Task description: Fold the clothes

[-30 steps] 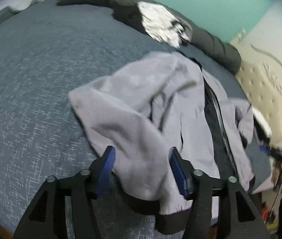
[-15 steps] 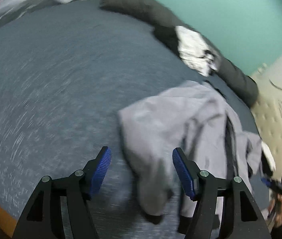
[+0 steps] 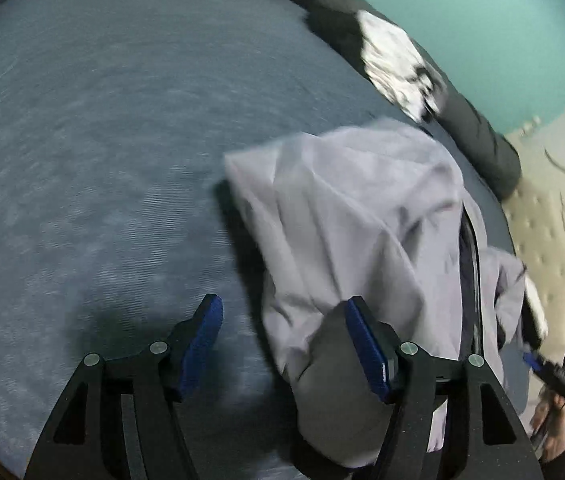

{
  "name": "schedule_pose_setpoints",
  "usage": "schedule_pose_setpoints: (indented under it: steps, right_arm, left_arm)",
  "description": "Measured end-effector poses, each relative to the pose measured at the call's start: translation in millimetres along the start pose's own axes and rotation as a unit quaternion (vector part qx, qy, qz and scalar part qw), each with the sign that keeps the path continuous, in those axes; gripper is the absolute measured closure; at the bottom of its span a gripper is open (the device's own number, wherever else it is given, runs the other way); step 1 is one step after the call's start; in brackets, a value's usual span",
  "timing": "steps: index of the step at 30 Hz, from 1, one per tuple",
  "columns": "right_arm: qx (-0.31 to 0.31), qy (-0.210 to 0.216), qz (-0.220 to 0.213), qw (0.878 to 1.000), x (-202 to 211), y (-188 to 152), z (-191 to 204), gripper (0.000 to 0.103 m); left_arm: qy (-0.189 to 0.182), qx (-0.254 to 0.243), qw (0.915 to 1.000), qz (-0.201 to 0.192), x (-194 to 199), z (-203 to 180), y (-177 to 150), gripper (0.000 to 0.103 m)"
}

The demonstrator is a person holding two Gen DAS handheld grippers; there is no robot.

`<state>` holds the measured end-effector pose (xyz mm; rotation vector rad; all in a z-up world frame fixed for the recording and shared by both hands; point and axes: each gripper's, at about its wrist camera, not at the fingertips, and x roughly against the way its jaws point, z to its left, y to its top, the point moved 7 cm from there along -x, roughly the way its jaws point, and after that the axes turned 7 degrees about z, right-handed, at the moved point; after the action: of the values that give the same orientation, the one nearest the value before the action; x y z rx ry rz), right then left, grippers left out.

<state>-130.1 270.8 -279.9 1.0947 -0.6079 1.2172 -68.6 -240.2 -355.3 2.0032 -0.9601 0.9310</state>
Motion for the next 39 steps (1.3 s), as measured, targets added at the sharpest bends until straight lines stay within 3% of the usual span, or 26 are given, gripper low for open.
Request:
schedule_pose_setpoints:
  steps: [9,11,13,16,21,28,32,39]
  right_arm:
    - [-0.005,-0.002,0.0,1.0,3,-1,-8,0.052]
    - [-0.007,-0.003,-0.001,1.0,4,-1,-11,0.052]
    - [-0.009,-0.003,-0.001,1.0,4,0,-14,0.052]
    - [-0.013,-0.001,-0.002,1.0,4,2,-16,0.052]
    - [-0.005,0.004,-0.004,1.0,6,5,-11,0.052]
    - [-0.007,0.001,-0.012,1.0,11,14,-14,0.052]
    - [-0.009,-0.004,-0.012,1.0,10,17,-16,0.052]
    - [-0.006,-0.018,-0.005,1.0,6,20,-17,0.052]
  left_arm:
    - [0.007,-0.043,0.9989,0.016,-43,-37,6,0.038]
    - [0.006,-0.049,0.9986,0.015,-44,-38,5,0.067]
    - [0.011,-0.062,0.9979,0.014,-43,-41,6,0.086]
    - [0.02,-0.084,0.9963,0.007,-32,-48,7,0.098]
    - [0.045,-0.111,0.9925,-0.024,17,-44,20,0.099]
    - [0.161,-0.116,0.9792,-0.039,95,20,57,0.099]
    - [0.212,-0.107,0.971,-0.03,107,57,70,0.099]
    - [0.255,-0.077,0.9637,-0.018,99,106,100,0.1]
